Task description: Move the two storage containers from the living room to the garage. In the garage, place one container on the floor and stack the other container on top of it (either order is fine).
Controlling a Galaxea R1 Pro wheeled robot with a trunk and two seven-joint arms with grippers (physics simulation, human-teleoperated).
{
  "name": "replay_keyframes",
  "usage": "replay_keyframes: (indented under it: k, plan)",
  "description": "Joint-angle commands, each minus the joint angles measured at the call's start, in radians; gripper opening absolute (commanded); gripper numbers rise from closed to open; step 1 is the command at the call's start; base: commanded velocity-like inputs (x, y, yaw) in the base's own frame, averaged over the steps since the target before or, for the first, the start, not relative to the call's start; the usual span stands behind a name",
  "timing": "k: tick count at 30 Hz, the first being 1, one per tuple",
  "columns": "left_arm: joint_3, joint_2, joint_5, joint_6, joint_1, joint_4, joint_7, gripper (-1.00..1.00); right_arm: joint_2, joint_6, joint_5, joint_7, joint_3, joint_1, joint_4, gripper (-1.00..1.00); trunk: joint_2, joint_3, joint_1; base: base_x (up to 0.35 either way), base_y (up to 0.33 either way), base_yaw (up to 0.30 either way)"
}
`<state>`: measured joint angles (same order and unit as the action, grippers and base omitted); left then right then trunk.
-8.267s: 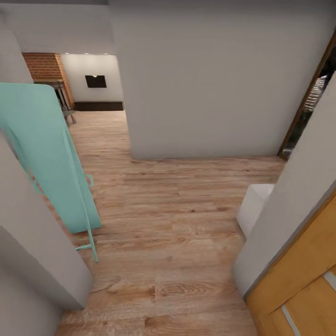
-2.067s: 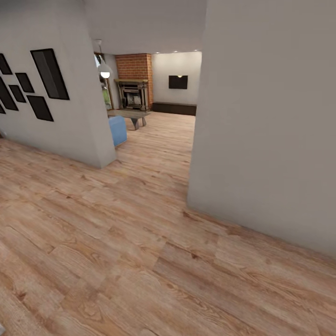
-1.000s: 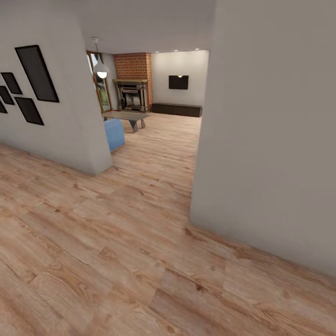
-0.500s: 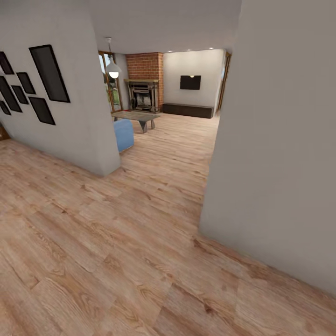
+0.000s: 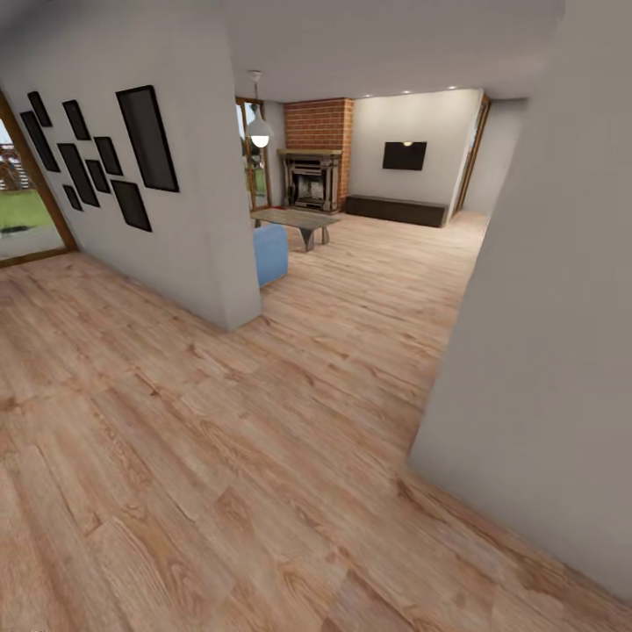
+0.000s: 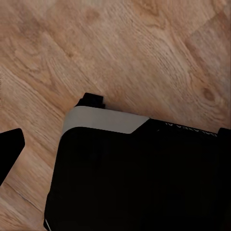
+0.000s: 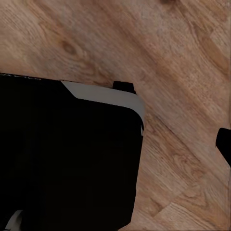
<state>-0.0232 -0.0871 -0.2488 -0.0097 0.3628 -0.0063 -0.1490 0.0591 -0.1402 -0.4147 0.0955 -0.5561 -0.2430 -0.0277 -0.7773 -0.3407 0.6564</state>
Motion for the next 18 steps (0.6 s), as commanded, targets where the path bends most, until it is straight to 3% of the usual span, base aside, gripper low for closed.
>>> replay_keyframes:
  k: [1,6,18]
  plan:
    - [-0.003,0.000,-0.007,-0.001,0.001,0.000,-0.003,1.00,0.001,-0.006,-0.009,0.001,-0.008,-0.001,-0.003,1.00,-0.001,-0.001,0.001,0.319,0.000,0.270]
    - [-0.003,0.000,-0.007,-0.001,0.001,0.000,-0.003,1.00,0.001,-0.004,-0.009,0.001,-0.008,-0.001,-0.003,1.00,-0.001,-0.001,0.001,0.319,0.000,0.153]
    - [-0.003,0.000,-0.006,-0.001,0.001,0.000,-0.003,1.00,0.001,-0.004,-0.009,0.001,-0.008,-0.001,-0.003,1.00,-0.001,-0.001,0.001,0.319,0.000,0.009]
